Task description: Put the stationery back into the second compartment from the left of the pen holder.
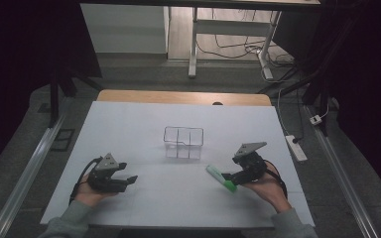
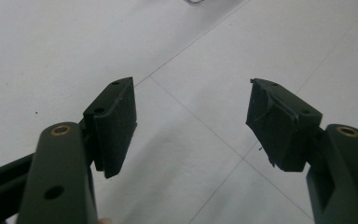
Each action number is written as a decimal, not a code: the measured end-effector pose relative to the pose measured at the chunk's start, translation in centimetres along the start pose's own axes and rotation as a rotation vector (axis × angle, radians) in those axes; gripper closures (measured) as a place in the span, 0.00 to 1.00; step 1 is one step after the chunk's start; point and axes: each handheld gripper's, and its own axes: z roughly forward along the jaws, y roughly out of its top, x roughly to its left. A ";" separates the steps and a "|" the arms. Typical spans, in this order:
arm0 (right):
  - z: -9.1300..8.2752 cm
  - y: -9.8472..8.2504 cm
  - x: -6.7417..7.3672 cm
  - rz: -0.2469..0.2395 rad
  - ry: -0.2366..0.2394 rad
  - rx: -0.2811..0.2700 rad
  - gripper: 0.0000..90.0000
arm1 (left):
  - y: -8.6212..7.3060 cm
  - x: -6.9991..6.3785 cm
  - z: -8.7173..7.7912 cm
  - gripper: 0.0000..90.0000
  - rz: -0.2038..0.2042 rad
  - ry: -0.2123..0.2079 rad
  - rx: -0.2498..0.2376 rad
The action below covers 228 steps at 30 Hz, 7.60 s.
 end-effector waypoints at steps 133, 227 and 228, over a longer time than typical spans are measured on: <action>5.9 6.2 8.9 -0.345 0.169 0.110 0.74 | 7.1 -8.2 3.5 0.36 0.408 -0.080 0.104; 2.3 4.6 5.6 -0.055 0.094 -0.322 0.34 | 7.9 -5.5 4.1 0.73 0.294 -0.123 -0.081; 2.4 4.7 5.6 -0.058 0.097 -0.324 0.34 | 7.9 -5.6 4.2 0.73 0.295 -0.124 -0.081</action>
